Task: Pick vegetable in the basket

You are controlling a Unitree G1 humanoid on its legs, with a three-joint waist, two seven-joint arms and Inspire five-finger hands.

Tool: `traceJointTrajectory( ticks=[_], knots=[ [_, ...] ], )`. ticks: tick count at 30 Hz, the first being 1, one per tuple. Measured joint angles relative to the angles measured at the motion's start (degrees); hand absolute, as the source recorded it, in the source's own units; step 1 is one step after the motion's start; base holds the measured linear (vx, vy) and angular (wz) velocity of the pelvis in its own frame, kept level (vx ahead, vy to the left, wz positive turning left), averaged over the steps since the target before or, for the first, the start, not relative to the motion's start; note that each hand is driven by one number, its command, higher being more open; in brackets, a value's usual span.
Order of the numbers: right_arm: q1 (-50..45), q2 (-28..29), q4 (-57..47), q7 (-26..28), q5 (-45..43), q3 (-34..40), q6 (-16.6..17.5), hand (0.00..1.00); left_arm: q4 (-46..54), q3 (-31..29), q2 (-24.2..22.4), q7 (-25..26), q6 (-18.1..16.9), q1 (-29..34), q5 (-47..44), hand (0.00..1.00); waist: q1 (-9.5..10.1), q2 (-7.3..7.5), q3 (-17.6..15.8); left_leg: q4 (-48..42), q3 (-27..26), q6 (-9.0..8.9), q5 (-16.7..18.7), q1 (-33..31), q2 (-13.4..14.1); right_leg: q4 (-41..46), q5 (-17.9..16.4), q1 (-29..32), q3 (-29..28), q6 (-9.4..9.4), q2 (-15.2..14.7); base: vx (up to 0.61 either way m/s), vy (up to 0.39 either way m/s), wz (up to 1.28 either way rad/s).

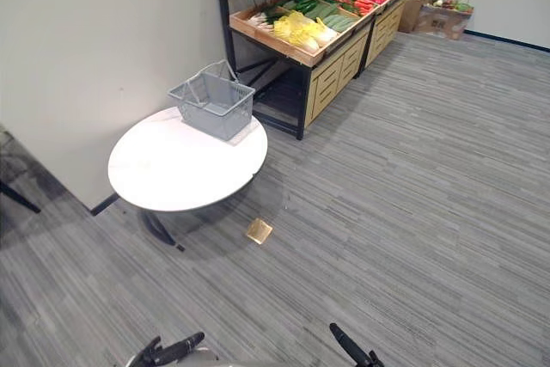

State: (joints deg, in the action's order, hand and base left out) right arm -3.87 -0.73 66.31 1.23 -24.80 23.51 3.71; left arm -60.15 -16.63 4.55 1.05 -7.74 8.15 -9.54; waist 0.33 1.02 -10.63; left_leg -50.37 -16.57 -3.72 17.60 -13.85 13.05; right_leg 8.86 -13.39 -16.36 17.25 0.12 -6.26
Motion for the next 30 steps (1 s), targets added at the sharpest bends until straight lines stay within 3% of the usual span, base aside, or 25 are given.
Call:
traceJointTrajectory(
  ticks=[1,2,3,4,6,7,8,9,15,19,21,24,26,28,30],
  knots=[
    [-0.44,-0.05,-0.15,0.04,0.02,0.08,-0.01,1.00,0.25,0.78,-0.22,-0.09,-0.41,-0.12,0.03,1.00,0.02,-0.60,-0.01,14.39,-0.04,1.29,-3.47,-1.24,-2.53,0.62,0.38,-1.10,-0.19,2.07,-0.85,0.42,0.300,-0.37],
    [-0.77,-0.83,-0.29,0.20,0.06,0.03,-0.45,1.00,0.13,1.66,0.03,0.06,-0.68,-0.25,-0.08,1.00,0.66,-1.56,-0.15,23.30,0.86,4.66,-12.14,-0.06,-4.21,1.67,-0.36,-2.06,-1.67,4.30,-1.31,0.44,0.280,-0.21],
    [-0.92,-0.24,-0.48,0.09,0.05,-0.49,-0.50,1.00,-0.04,1.86,0.86,-0.06,-0.43,-0.73,0.09,1.00,0.34,-0.46,-0.07,25.46,0.69,4.89,-12.40,1.02,-5.64,1.15,-1.49,-2.20,-2.95,4.62,-1.68,0.40,0.199,0.04],
    [-0.47,0.03,-0.45,0.34,0.12,-2.06,-0.47,1.00,-0.22,1.90,1.08,0.32,-0.49,-1.55,0.11,1.00,0.00,0.06,-0.06,28.78,0.89,4.60,-13.57,2.51,-6.39,-1.56,-1.93,-1.21,-4.98,2.76,0.64,0.19,0.036,0.24],
    [-0.06,-0.11,-0.58,0.71,0.21,-2.66,0.14,1.00,-1.12,1.82,0.97,0.65,-0.39,-1.73,0.03,1.00,0.21,-0.56,-0.72,25.17,3.90,3.96,-13.22,1.54,-6.11,-7.21,0.81,-0.67,-8.27,0.23,4.97,0.20,0.030,0.07],
    [0.73,0.22,-0.84,0.57,0.24,-3.48,0.68,1.00,-1.56,1.48,1.40,0.43,-0.20,-2.02,-0.53,1.00,1.07,0.77,-1.50,18.55,4.65,3.45,-12.12,-0.87,-6.52,-9.18,6.83,-0.44,-9.35,0.11,5.01,0.19,0.024,-0.08],
    [0.92,0.46,-0.78,0.56,0.45,-3.66,0.73,1.00,-1.77,1.09,1.15,0.30,-0.39,-1.96,-1.10,1.00,1.13,0.25,-1.64,18.96,5.41,2.79,-10.13,-1.21,-7.12,-8.80,6.14,-0.92,-9.01,1.12,4.44,0.11,0.043,-0.31],
    [0.92,-1.11,-0.33,0.96,1.86,-3.48,0.68,1.00,-2.10,0.14,-0.56,0.46,-0.49,-1.88,-1.05,1.00,1.54,-1.40,-0.41,25.31,7.29,3.04,-11.49,-0.52,-7.12,-8.81,5.08,-0.67,-10.64,2.28,4.51,0.07,0.076,-0.27],
    [1.97,-0.65,0.66,1.23,3.50,-6.15,-0.02,1.00,-3.12,-0.51,0.54,0.66,0.50,-1.45,-1.10,1.00,2.12,0.97,0.70,31.33,1.98,3.72,-10.18,3.17,-9.75,-5.37,5.17,2.78,-13.59,3.58,0.24,0.15,0.084,-0.37],
    [1.15,-0.74,0.92,1.22,4.53,-6.08,-0.62,1.00,-3.08,-0.41,0.78,1.04,1.00,-0.51,-1.09,1.00,2.40,1.52,1.66,34.19,-0.54,5.21,-8.78,7.12,-11.07,7.65,3.83,8.17,-14.61,5.59,-1.88,0.18,0.125,-0.29],
    [0.50,-0.78,0.77,1.21,4.47,-4.63,-0.57,1.00,-3.16,0.23,0.90,1.04,1.31,0.04,-1.04,1.00,2.33,1.61,2.46,36.17,-0.91,6.37,-8.21,9.94,-12.82,19.37,3.83,12.57,-14.40,5.81,-3.57,0.23,0.181,0.00],
    [0.10,-0.55,0.82,1.11,4.41,-2.45,-0.59,1.00,-3.25,0.76,1.09,1.05,1.64,0.54,-1.03,1.00,1.85,1.34,2.95,36.93,0.69,8.59,-6.83,13.32,-15.10,33.60,7.66,16.43,-14.25,7.98,-6.07,0.21,0.093,0.37],
    [0.16,-0.63,0.69,1.10,4.38,-2.06,-0.50,1.00,-3.18,1.75,1.13,1.16,1.63,0.73,-1.03,1.00,1.65,0.81,3.15,38.53,3.05,8.77,-6.72,15.77,-15.30,39.59,8.70,18.08,-12.70,8.83,-5.87,0.24,0.030,0.52],
    [0.18,-0.67,0.47,1.12,4.31,-1.95,-0.41,1.00,-3.14,1.89,1.02,1.16,1.71,1.10,-1.12,1.00,1.57,0.58,3.24,40.28,4.58,8.64,-6.80,18.46,-15.13,43.89,7.27,19.93,-9.84,8.48,-6.11,0.20,-0.024,0.42],
    [0.03,-0.72,-0.14,1.11,3.31,-1.82,-0.43,1.00,-3.13,1.93,0.80,1.15,1.66,1.53,-1.07,1.00,0.94,0.23,3.20,42.07,6.33,8.16,-7.09,21.31,-14.58,44.80,3.60,21.17,-7.61,7.48,-6.30,0.15,-0.081,0.43]
  ],
)
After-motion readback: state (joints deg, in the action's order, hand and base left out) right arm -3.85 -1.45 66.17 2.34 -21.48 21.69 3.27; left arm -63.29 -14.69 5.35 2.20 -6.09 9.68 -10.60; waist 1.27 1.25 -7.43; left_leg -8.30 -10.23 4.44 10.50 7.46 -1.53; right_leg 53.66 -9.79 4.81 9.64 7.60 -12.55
